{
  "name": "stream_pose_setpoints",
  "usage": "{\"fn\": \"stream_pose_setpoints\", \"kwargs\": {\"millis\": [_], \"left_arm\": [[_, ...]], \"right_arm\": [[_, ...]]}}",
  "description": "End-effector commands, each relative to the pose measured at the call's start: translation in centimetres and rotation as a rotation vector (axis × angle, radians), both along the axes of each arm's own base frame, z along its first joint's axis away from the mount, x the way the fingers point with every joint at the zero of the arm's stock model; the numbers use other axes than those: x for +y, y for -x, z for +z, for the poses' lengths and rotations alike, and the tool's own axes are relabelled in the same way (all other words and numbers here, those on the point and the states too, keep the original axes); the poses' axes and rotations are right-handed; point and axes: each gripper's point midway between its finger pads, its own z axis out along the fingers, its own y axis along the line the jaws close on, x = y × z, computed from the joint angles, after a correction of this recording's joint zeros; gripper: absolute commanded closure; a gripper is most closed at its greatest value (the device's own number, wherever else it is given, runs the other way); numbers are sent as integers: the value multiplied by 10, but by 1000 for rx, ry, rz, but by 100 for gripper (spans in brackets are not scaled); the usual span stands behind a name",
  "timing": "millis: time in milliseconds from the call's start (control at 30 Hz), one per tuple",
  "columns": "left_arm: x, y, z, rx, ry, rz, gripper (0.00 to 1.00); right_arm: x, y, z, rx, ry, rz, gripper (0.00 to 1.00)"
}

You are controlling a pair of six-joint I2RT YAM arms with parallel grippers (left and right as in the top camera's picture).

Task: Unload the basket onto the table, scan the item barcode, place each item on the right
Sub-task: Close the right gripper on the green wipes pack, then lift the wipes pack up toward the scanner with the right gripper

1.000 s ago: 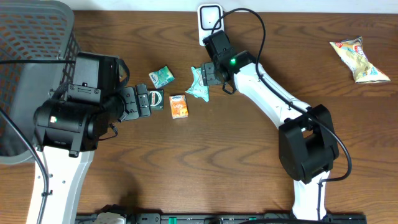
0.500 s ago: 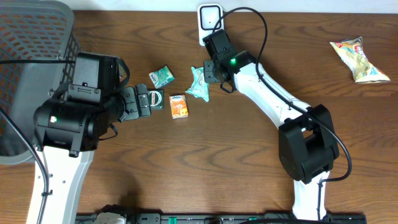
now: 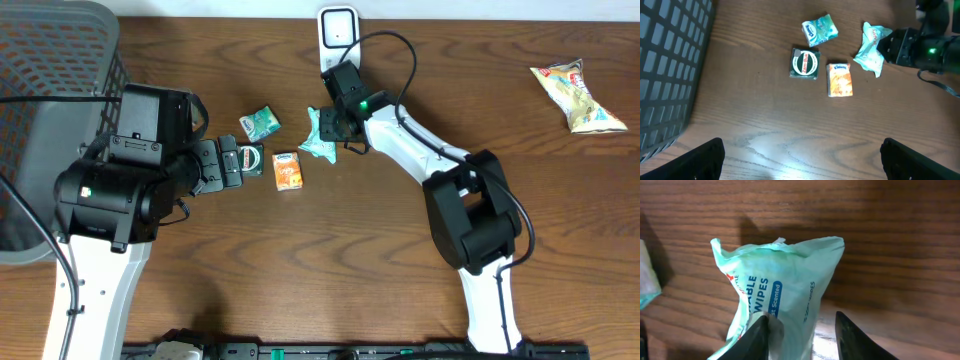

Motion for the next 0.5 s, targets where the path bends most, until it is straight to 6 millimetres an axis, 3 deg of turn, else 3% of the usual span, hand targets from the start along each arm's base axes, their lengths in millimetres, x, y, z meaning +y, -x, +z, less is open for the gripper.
{"fn": "stream_pose_setpoints", "kwargs": {"millis": [0,367,467], "left_arm": [[1,-1,4,-13,-6,2,2],[1,-1,4,-13,-6,2,2],[1,-1,4,-13,-6,2,3]], "right_arm": [[-5,1,-12,38,-17,-31,64],[-1,4,-37,76,-26,-20,53],[1,9,-49,107,-30,-10,64]]}}
